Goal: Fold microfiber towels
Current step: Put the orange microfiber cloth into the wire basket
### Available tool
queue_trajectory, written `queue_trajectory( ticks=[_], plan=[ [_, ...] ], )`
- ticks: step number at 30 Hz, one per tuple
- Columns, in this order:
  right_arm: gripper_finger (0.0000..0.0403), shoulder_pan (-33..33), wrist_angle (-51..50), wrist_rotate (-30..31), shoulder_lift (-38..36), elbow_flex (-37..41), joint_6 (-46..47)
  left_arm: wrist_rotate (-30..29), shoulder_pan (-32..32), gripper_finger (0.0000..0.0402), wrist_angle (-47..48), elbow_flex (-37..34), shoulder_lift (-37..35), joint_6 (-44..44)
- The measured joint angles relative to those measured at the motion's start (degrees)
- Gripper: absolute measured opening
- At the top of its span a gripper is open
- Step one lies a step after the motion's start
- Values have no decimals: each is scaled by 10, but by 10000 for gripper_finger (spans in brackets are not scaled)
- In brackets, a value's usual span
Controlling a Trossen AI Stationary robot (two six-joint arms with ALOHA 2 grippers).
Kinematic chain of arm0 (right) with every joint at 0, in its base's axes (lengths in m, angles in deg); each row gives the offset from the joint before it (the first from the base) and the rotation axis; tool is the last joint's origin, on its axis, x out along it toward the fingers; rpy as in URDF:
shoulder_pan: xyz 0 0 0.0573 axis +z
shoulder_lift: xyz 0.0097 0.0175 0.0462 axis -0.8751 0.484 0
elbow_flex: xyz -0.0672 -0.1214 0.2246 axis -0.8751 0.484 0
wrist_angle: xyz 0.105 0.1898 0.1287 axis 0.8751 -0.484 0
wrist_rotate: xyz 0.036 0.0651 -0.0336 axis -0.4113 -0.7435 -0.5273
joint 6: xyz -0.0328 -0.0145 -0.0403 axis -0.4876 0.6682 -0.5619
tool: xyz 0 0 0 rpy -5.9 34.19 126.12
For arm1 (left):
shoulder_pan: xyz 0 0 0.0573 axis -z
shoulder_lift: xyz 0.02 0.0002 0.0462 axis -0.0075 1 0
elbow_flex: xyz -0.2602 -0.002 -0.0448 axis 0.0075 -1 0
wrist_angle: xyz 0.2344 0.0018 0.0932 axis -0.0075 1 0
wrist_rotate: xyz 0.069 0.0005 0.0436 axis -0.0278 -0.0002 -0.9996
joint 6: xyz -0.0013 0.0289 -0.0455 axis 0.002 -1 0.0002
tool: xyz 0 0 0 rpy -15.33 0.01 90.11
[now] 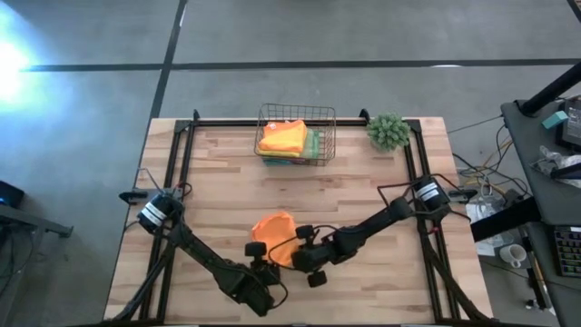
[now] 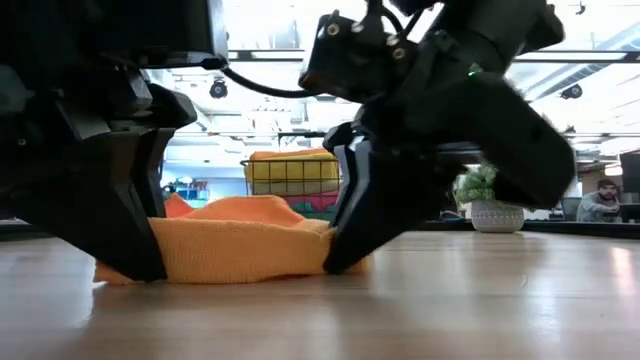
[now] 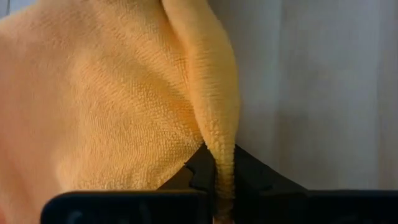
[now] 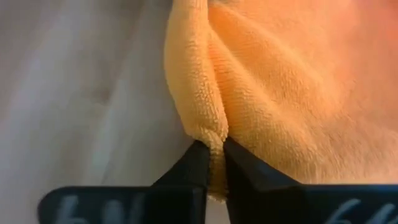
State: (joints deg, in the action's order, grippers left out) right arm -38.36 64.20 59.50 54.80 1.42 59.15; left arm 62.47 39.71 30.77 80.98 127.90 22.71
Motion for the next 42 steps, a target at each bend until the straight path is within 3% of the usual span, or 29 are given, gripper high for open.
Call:
queue_trajectory(
  ticks=[15,21,32,42],
  plan=[
    [10,-7,-198,13,-29,-104,17,9,-45,3,91,-3,-83,-60],
    [9,-23,-204,24,-80,-102,18,-20,-72,2,108,-4,-145,-117],
    [9,-80,-206,27,-155,-106,24,-30,-177,1,117,-10,-257,-243],
    [9,-164,-231,27,-178,-190,14,-27,-284,1,125,-10,-357,-394]
  ],
)
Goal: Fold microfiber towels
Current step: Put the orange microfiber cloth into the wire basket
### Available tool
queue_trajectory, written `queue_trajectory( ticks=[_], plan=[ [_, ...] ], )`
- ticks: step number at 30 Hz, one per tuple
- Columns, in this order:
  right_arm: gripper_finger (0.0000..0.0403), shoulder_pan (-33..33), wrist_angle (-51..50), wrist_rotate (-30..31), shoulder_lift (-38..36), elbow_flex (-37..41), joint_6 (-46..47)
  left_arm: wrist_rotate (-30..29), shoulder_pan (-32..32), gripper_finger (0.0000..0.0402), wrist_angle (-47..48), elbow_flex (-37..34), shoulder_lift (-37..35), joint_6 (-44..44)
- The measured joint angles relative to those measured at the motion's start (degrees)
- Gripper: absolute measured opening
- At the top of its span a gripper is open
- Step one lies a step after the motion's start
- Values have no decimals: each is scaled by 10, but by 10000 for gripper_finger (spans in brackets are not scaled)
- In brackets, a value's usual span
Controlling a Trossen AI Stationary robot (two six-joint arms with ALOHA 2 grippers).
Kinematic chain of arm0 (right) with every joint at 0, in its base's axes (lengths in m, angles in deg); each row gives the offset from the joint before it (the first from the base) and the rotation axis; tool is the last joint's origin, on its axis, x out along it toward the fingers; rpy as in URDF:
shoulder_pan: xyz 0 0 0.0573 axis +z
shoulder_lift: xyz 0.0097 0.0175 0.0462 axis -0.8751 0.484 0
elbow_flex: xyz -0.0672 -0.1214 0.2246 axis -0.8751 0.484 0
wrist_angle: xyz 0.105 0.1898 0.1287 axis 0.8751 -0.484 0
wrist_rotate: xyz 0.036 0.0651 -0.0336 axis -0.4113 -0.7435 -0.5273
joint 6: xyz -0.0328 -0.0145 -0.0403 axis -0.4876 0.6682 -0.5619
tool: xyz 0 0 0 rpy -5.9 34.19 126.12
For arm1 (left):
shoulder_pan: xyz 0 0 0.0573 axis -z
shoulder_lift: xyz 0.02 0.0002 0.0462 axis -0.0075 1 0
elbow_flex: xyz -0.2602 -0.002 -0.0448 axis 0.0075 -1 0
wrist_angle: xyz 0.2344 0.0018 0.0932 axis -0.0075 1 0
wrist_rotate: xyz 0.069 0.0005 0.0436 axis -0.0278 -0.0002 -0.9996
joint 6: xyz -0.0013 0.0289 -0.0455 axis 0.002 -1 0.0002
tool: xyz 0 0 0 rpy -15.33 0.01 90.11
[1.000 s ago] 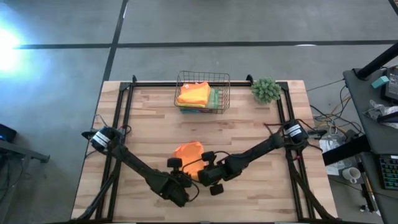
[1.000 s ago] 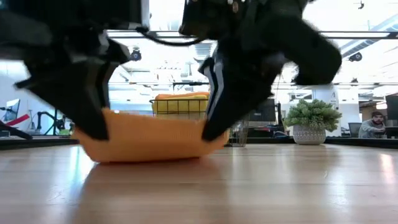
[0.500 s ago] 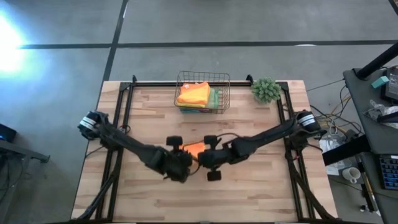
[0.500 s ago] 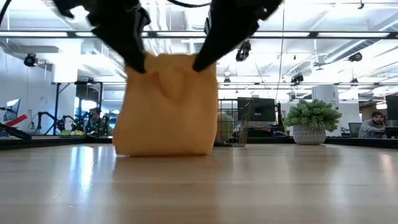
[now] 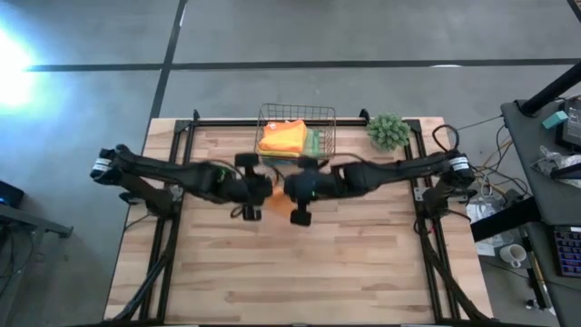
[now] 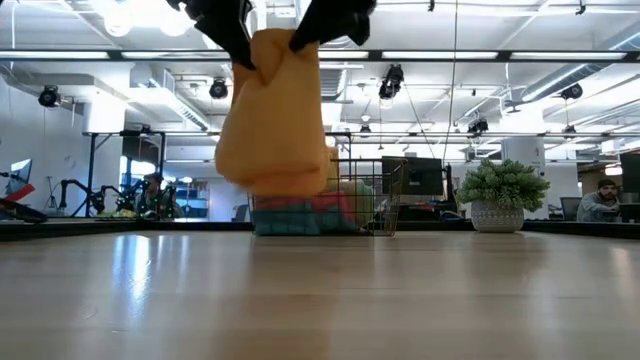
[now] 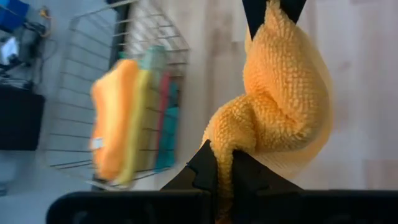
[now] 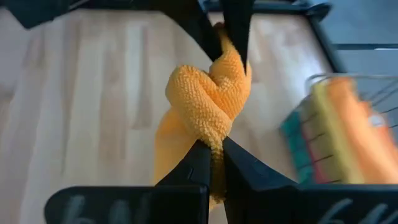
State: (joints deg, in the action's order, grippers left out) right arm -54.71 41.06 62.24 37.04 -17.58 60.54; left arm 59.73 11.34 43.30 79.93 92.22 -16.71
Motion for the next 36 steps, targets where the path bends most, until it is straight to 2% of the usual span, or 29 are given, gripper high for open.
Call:
queue_trajectory(
  ticks=[10,19,30,36],
  plan=[
    [9,-60,-28,17,8,-115,-21,-3,-80,1,-4,13,-72,-127],
    [9,-100,-67,62,50,-192,-64,-7,-157,1,-107,26,-86,-272],
    [9,-199,-68,72,53,-205,-109,32,-274,1,-204,26,-44,-383],
    [9,-267,-63,41,53,-205,-133,57,-338,1,-247,38,7,-429]
  ],
)
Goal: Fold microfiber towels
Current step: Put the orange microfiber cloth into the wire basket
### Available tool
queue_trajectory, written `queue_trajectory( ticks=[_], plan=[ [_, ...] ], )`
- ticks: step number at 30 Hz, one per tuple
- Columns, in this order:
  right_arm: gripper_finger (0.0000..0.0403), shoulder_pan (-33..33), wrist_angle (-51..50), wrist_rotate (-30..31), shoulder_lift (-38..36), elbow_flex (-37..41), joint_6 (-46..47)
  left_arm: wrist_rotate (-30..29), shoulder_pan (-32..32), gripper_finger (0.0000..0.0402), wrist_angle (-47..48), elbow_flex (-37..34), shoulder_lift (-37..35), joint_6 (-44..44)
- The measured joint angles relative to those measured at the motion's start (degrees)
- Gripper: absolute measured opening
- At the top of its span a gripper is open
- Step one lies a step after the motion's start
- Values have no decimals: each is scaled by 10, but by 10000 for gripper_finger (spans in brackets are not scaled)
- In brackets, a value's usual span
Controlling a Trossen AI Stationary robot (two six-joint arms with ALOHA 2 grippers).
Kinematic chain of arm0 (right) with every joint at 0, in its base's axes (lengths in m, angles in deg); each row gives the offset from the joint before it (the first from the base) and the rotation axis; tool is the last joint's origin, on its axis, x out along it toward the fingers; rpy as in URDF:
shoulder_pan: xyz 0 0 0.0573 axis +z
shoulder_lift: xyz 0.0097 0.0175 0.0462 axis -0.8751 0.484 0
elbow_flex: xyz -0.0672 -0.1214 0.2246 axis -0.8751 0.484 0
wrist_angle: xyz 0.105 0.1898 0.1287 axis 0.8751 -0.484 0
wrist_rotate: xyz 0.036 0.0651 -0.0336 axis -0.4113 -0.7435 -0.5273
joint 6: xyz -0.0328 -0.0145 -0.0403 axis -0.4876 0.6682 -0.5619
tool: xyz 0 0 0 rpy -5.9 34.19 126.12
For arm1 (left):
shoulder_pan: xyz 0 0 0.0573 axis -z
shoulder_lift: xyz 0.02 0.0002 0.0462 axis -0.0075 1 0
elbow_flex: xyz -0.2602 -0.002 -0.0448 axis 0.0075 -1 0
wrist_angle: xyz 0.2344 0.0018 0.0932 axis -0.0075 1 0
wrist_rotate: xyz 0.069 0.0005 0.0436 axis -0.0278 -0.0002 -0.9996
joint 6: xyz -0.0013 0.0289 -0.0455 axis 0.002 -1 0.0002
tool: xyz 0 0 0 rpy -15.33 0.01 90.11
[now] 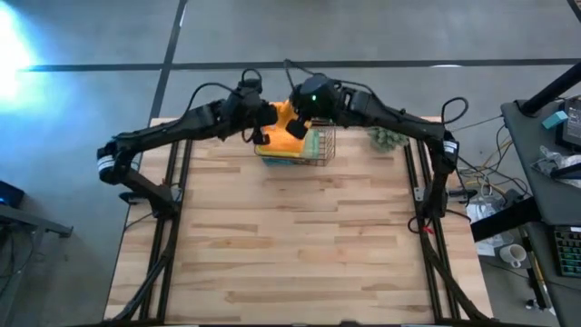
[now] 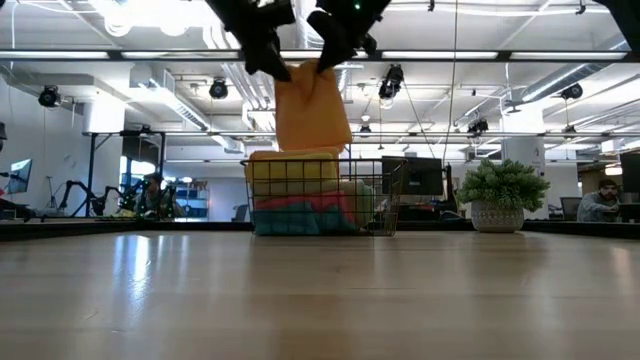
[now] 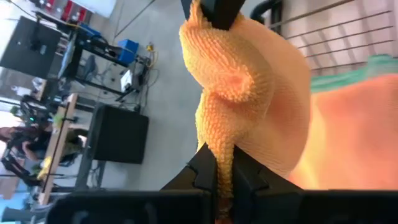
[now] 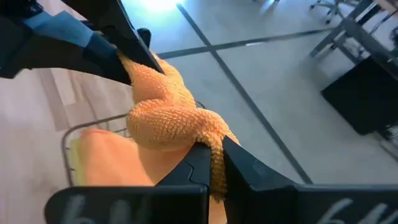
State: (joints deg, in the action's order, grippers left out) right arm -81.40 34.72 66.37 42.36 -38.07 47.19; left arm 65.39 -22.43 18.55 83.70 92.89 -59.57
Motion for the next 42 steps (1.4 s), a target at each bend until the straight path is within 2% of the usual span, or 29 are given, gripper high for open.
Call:
queue_trajectory(
  ticks=[9,18,23,32,38,42],
  plan=[
    [9,-88,7,-91,39,1,-6,59,-68,1,-36,40,80,-13],
    [9,-134,39,-93,88,1,-58,67,-114,1,-76,52,143,-47],
    [9,-155,53,-106,100,1,-73,67,-128,1,-96,52,159,-62],
    [9,-166,94,-123,105,1,-175,67,-135,1,-112,53,168,-87],
    [9,-162,62,-192,105,1,-160,68,-134,1,-58,51,161,-63],
    [9,-152,27,-198,112,2,-158,92,-134,1,8,51,161,-42]
  ],
)
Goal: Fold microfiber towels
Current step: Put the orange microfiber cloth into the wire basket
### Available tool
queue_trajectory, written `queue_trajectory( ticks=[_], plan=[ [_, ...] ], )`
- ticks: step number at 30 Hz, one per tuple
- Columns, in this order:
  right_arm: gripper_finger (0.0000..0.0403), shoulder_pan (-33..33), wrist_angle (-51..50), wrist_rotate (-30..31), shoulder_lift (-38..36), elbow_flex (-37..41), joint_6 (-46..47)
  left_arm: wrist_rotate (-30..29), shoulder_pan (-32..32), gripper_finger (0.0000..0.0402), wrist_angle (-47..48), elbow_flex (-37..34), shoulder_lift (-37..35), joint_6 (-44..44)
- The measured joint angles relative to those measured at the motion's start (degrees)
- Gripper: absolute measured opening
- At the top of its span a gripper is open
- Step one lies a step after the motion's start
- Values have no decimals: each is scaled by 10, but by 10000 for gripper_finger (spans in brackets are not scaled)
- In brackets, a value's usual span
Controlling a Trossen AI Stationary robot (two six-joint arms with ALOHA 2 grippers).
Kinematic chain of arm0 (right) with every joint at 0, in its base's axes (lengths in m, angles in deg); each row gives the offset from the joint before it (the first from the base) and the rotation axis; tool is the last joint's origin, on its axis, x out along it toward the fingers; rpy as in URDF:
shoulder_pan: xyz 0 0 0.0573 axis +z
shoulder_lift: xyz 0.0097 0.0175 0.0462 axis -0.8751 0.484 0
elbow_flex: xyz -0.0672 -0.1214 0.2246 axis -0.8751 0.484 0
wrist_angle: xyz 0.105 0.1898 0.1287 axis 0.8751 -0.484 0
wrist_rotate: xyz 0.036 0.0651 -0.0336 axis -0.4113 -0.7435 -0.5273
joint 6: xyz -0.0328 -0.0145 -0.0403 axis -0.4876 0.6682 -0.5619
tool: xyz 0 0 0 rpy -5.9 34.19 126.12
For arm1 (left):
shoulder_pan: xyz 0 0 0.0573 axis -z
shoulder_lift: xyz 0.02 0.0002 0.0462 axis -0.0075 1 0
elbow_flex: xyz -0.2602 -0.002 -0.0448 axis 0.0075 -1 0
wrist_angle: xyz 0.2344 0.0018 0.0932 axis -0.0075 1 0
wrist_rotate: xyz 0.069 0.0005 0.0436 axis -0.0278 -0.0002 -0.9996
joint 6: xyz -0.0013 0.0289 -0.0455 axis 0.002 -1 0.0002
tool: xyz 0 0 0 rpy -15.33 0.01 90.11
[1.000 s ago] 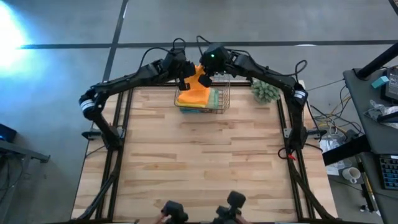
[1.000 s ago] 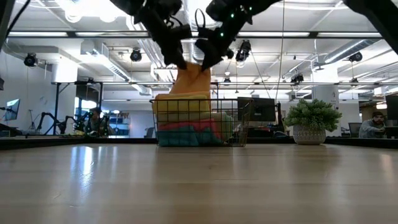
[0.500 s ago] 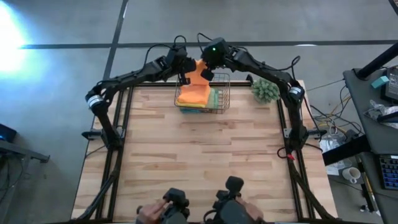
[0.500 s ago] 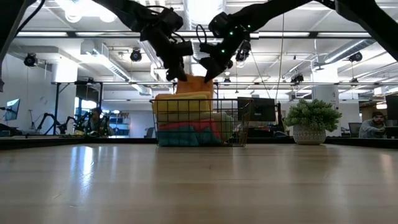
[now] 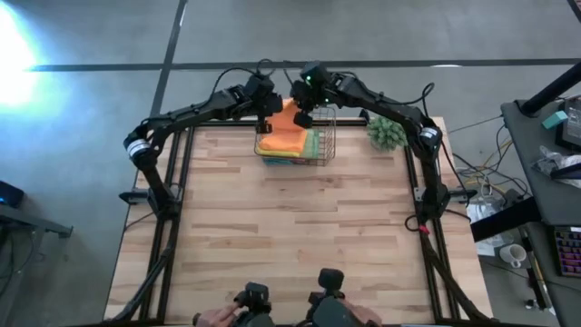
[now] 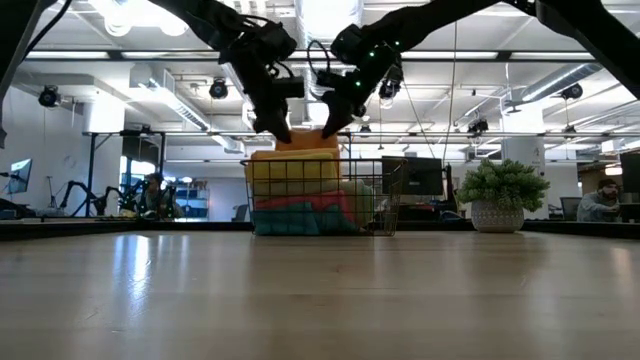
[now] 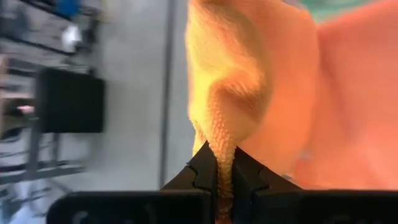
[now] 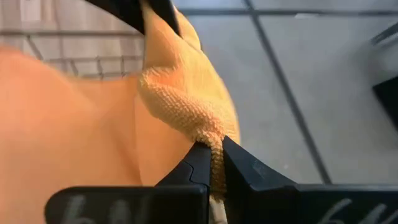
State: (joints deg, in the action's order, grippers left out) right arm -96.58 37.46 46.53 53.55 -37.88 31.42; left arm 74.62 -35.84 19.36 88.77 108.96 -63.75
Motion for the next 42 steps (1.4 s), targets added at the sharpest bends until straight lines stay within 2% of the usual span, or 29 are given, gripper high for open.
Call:
queue_trajectory(
  ticks=[4,12,16,21,29,32,35,42],
  plan=[
    [9,8,-31,-16,2,1,24,29,6,1,49,0,0,22],
    [9,31,-63,-71,2,1,98,31,19,1,108,-1,-12,50],
    [15,46,-90,-76,2,1,119,33,28,4,133,0,-15,89],
    [44,67,-116,-76,2,1,114,47,38,27,162,1,-15,95],
    [111,82,-132,-85,1,0,143,54,53,89,204,2,-16,116],
    [128,84,-164,-105,0,-11,155,88,56,105,218,2,-28,137],
    [140,86,-192,-106,-1,-24,169,129,58,113,225,2,-51,150],
    [151,85,-209,-105,-1,-54,175,133,61,114,249,3,-96,157]
  ],
)
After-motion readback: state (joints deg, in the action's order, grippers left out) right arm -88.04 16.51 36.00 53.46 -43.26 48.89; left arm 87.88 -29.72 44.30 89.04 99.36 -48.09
